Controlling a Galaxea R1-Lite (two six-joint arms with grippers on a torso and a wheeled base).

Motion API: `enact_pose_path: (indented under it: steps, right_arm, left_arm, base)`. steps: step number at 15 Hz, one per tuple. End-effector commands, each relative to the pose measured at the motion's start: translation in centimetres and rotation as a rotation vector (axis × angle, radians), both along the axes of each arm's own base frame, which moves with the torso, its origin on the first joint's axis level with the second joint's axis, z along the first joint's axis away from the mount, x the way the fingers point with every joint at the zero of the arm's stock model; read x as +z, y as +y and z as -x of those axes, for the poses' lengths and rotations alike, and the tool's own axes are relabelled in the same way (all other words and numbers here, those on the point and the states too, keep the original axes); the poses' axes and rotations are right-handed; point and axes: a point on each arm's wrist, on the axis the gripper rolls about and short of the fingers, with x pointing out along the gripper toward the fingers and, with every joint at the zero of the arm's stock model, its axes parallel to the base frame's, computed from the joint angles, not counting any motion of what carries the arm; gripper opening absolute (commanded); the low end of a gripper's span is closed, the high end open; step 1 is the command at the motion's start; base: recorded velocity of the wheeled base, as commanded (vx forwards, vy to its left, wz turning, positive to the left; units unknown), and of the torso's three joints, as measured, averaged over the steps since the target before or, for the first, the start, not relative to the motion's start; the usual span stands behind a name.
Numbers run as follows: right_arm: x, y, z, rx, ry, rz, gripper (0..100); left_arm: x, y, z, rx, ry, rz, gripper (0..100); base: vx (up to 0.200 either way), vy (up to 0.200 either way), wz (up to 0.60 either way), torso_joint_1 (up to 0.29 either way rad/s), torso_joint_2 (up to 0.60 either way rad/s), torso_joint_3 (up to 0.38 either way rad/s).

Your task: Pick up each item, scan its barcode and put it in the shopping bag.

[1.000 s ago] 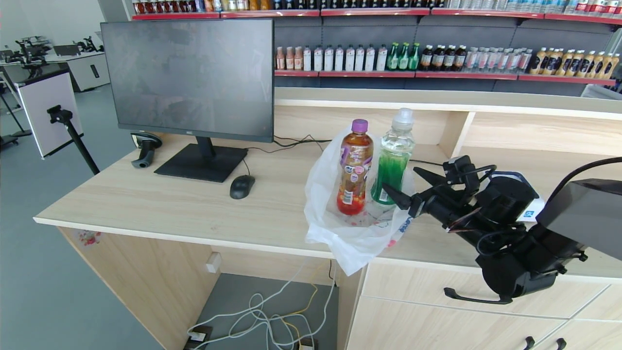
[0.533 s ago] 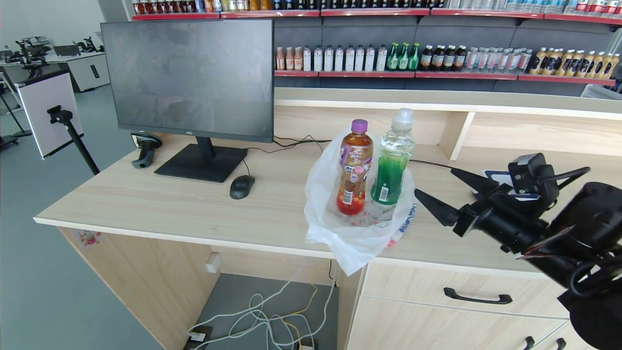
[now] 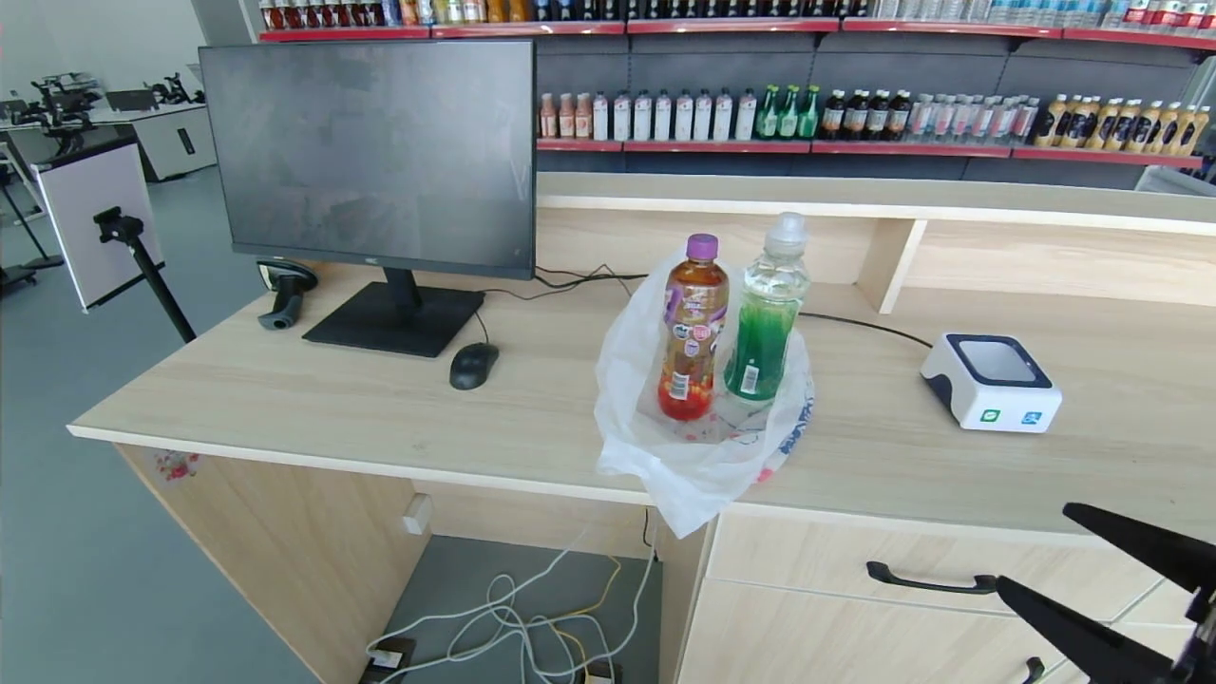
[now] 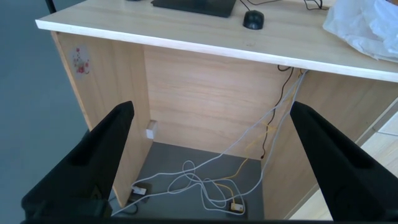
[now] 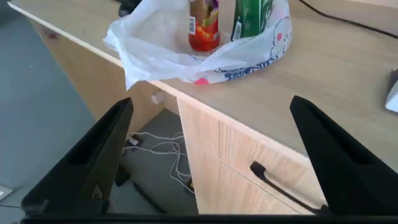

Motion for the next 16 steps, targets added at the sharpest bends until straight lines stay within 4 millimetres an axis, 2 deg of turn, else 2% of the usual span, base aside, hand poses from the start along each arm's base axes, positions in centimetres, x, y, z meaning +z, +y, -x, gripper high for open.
enact_pose_path:
  steps: [1, 2, 3, 5, 7, 10, 13, 16]
  right_arm:
    - [-4.3, -2.3, 11.1, -0.023, -0.031, 0.024, 100]
    - [-4.9, -2.4, 11.4, -0.055, -0.014, 0.048, 100]
    - [-4.5, -2.4, 11.2, -0.086, -0.064, 0.044, 100]
    - [-6.6, -2.7, 10.4, -0.284, -0.015, 0.045, 100]
    - [-6.5, -2.7, 10.3, -0.337, 0.0, 0.006, 100]
    - [-6.5, -2.4, 10.2, -0.579, 0.022, 0.0, 100]
    - [-6.7, -2.5, 11.1, -0.509, -0.104, 0.006, 100]
    - [-6.7, -2.5, 11.1, -0.511, -0.102, 0.001, 100]
  left_arm:
    - [0.0, 0.0, 0.0, 0.001, 0.001, 0.0, 100]
    - [0.0, 0.0, 0.0, 0.001, 0.001, 0.0, 100]
    - [0.0, 0.0, 0.0, 0.001, -0.001, 0.0, 100]
    - [0.0, 0.0, 0.0, 0.001, 0.001, 0.0, 100]
    - [0.0, 0.0, 0.0, 0.001, -0.001, 0.002, 100]
    - [0.0, 0.0, 0.0, 0.001, 0.001, 0.003, 100]
    - [0.0, 0.0, 0.0, 0.001, 0.001, 0.003, 100]
    - [0.0, 0.0, 0.0, -0.001, -0.001, -0.001, 100]
  base:
    - [0.0, 0.0, 0.0, 0.0, 0.0, 0.0]
    - [0.0, 0.0, 0.0, 0.0, 0.0, 0.0]
    - [0.0, 0.0, 0.0, 0.0, 0.0, 0.0]
    - [0.0, 0.0, 0.0, 0.0, 0.0, 0.0]
    - [0.0, 0.0, 0.0, 0.0, 0.0, 0.0]
    - [0.0, 0.0, 0.0, 0.0, 0.0, 0.0]
    - [0.0, 0.0, 0.0, 0.0, 0.0, 0.0]
    - [0.0, 0.0, 0.0, 0.0, 0.0, 0.0]
